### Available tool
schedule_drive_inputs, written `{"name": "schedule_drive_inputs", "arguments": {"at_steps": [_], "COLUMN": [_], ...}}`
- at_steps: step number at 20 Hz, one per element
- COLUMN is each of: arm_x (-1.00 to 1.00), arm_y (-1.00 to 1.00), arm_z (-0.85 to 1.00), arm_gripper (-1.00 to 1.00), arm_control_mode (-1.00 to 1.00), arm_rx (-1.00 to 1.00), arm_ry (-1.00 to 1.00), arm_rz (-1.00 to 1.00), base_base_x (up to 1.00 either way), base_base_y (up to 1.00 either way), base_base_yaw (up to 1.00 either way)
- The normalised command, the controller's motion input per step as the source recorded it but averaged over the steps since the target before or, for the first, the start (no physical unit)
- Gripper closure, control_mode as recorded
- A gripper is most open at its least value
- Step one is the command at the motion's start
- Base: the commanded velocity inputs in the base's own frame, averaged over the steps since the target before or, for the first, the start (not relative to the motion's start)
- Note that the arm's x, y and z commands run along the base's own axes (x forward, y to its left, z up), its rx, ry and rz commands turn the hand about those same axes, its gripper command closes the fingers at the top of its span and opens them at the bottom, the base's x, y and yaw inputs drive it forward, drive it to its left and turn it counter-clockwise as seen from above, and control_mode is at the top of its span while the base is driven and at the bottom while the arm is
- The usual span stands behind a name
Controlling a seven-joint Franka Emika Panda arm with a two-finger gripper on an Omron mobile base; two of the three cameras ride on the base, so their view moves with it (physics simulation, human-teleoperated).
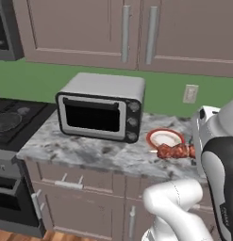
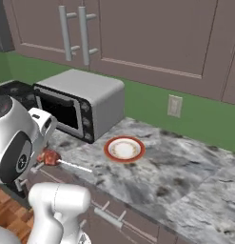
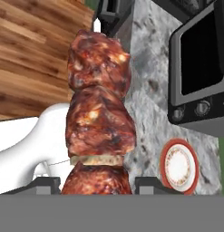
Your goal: Place the cold items (mango and onion) from the fridge in one tupperware on the dining counter. Place the warm items (hot dog and kebab skewer) in the stove area in another tupperware.
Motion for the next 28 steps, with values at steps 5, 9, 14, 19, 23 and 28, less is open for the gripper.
{"name": "schedule_drive_inputs", "arguments": {"at_steps": [5, 9, 14, 19, 23, 28], "arm_x": [0.0, 0.0, 0.0, 0.0, 0.0, 0.0], "arm_y": [0.0, 0.0, 0.0, 0.0, 0.0, 0.0], "arm_z": [0.0, 0.0, 0.0, 0.0, 0.0, 0.0], "arm_gripper": [1.0, 1.0, 1.0, 1.0, 1.0, 1.0], "arm_control_mode": [1.0, 1.0, 1.0, 1.0, 1.0, 1.0], "arm_rx": [0.0, 0.0, 0.0, 0.0, 0.0, 0.0], "arm_ry": [0.0, 0.0, 0.0, 0.0, 0.0, 0.0], "arm_rz": [0.0, 0.0, 0.0, 0.0, 0.0, 0.0], "base_base_x": [-0.73, -0.92, -0.91, -0.87, -0.78, -0.77], "base_base_y": [-0.08, 0.0, 0.0, 0.0, -0.01, -0.16], "base_base_yaw": [0.52, 0.38, 0.35, 0.4, 0.39, 0.37]}}
